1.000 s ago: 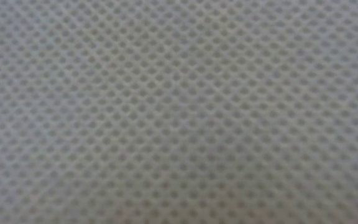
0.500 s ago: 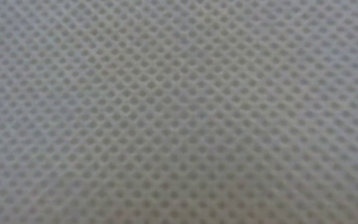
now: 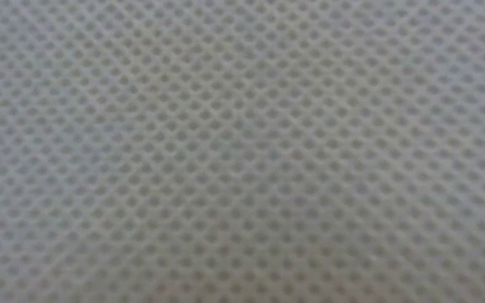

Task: Sort clothes
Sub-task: Put the gray shorts into the brown laundry organizer

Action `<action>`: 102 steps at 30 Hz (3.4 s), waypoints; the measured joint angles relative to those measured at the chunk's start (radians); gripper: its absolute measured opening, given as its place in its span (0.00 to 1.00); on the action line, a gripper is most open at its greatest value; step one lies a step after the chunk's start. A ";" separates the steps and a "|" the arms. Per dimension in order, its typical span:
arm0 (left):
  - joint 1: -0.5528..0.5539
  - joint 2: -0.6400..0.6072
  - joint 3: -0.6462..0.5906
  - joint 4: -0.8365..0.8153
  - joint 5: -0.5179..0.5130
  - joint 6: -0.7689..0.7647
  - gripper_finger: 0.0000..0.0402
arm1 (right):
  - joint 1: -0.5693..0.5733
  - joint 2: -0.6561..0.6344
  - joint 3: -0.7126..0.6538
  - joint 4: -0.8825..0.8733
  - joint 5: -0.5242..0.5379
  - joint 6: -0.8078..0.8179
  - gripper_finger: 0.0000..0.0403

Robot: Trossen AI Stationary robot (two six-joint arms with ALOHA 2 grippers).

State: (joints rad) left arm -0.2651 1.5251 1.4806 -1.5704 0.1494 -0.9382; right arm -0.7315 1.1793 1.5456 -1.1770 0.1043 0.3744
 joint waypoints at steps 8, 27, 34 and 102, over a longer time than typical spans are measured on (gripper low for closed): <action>-0.002 0.000 -0.185 0.024 0.069 -0.047 0.42 | 0.000 0.000 -0.003 0.002 0.000 -0.009 0.72; 0.134 -0.003 -0.346 0.215 -0.545 -0.083 0.42 | 0.000 0.012 -0.005 0.014 0.001 -0.022 0.72; 0.254 0.000 -0.406 0.310 -0.563 -0.072 0.42 | 0.000 0.034 -0.005 0.014 0.001 -0.019 0.75; 0.321 0.027 0.854 0.454 -0.734 0.908 0.00 | 0.055 0.059 0.073 0.484 -0.553 -0.170 0.58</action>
State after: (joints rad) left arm 0.0559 1.5519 2.3351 -1.1166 -0.5848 -0.0303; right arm -0.6769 1.2381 1.6189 -0.6926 -0.4489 0.2044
